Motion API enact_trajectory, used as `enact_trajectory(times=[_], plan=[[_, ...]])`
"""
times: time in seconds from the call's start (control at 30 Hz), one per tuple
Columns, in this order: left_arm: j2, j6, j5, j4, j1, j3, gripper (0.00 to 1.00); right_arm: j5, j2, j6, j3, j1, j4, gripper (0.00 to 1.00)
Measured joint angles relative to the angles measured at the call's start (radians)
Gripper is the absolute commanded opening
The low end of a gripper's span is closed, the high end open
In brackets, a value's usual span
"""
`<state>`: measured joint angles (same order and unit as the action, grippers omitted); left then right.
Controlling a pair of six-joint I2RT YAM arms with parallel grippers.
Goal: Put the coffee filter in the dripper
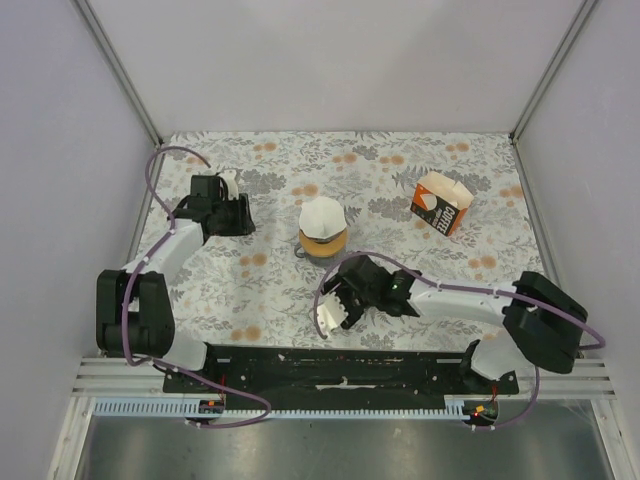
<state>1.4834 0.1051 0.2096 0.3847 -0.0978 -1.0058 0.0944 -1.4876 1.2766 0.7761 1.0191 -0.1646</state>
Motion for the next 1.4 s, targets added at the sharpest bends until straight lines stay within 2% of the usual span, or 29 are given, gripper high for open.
enact_trajectory(times=[0.1,0.23,0.3,0.4,0.63,0.93,1.4], plan=[[-0.011,-0.026,-0.025,-0.084,0.028,0.087,0.55,0.006,0.078,-0.056,-0.048,0.0,-0.041,0.82],[-0.018,-0.055,-0.072,-0.182,0.047,0.172,0.55,0.018,0.192,-0.132,-0.109,-0.014,-0.106,0.85],[-0.018,-0.073,-0.102,-0.214,0.047,0.195,0.55,0.027,0.245,-0.169,-0.132,-0.039,-0.125,0.98],[-0.018,-0.09,-0.154,-0.238,0.047,0.202,0.54,0.036,0.318,-0.236,-0.162,-0.112,-0.138,0.98],[0.001,-0.099,-0.187,-0.253,0.082,0.195,0.55,-0.098,0.351,-0.435,-0.17,-0.24,-0.101,0.98],[0.001,-0.101,-0.19,-0.282,0.142,0.195,0.56,-0.163,0.584,-0.721,-0.329,-0.421,0.068,0.98],[0.001,-0.101,-0.191,-0.313,0.142,0.219,0.55,-0.206,0.745,-1.104,-0.524,-0.827,0.383,0.98]])
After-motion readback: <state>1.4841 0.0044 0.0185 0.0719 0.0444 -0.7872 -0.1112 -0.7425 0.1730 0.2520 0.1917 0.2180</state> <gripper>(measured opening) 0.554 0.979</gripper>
